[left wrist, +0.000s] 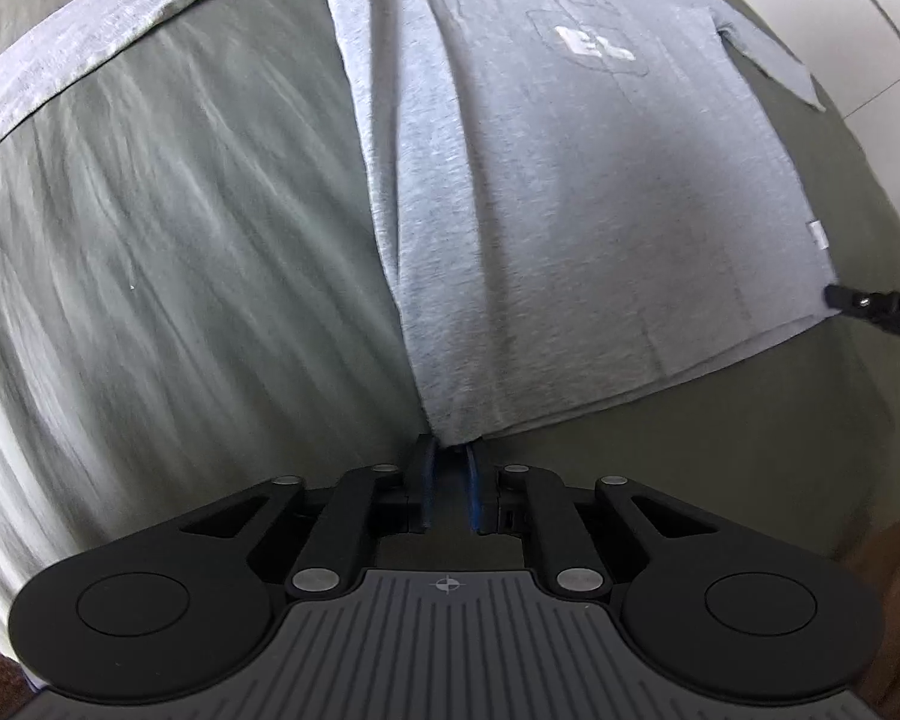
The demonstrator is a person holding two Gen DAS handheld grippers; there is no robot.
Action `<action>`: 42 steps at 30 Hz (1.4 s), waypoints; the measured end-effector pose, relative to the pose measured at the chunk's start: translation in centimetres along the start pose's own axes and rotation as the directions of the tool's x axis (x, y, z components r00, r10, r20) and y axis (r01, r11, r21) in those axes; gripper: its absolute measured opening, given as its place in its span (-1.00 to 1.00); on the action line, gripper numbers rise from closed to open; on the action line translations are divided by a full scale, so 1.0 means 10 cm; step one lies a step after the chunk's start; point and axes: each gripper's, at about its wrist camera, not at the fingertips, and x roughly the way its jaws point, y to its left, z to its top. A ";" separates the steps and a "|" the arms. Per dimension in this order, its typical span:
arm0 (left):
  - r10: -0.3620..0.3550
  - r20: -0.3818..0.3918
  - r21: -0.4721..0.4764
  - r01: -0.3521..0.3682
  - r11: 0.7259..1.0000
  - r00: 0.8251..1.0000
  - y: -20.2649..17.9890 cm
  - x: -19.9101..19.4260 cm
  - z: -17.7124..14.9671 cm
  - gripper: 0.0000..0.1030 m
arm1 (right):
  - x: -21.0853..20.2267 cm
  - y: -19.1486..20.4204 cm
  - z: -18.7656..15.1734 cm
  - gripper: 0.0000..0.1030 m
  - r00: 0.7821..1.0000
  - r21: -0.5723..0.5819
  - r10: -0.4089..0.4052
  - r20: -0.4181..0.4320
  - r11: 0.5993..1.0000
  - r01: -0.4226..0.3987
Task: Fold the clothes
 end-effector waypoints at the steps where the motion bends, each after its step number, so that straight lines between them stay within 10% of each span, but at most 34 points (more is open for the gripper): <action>1: -0.003 0.005 0.005 0.003 1.000 1.000 0.01 -0.06 0.00 -0.60 | -0.02 -0.01 0.00 -0.71 1.000 0.008 0.006 0.002 1.000 -0.006; 9: -0.048 0.231 0.053 0.036 0.998 0.972 0.15 -0.54 0.43 -0.22 | -0.26 -0.08 0.29 -0.56 0.992 0.039 0.054 0.116 0.998 -0.058; 21: 0.097 0.394 0.007 -0.109 0.994 0.914 0.14 0.19 1.77 -0.21 | 0.65 0.77 1.54 -0.56 0.972 -0.046 0.063 0.224 0.997 -0.054; 34: 0.070 0.353 0.076 -0.104 0.992 0.933 0.32 0.32 1.87 -0.21 | 1.18 0.63 2.08 -0.89 0.984 -0.018 -0.009 0.180 1.000 0.012; 40: 0.067 0.321 0.095 -0.102 0.990 0.945 0.13 0.24 2.04 -0.20 | 0.83 0.27 2.09 -0.71 0.975 0.007 -0.024 0.220 1.000 0.024; 42: 0.043 0.338 0.131 -0.093 0.987 0.940 -0.01 0.21 2.12 -0.20 | 0.69 0.08 2.16 -0.30 0.967 0.030 -0.042 0.251 0.999 0.036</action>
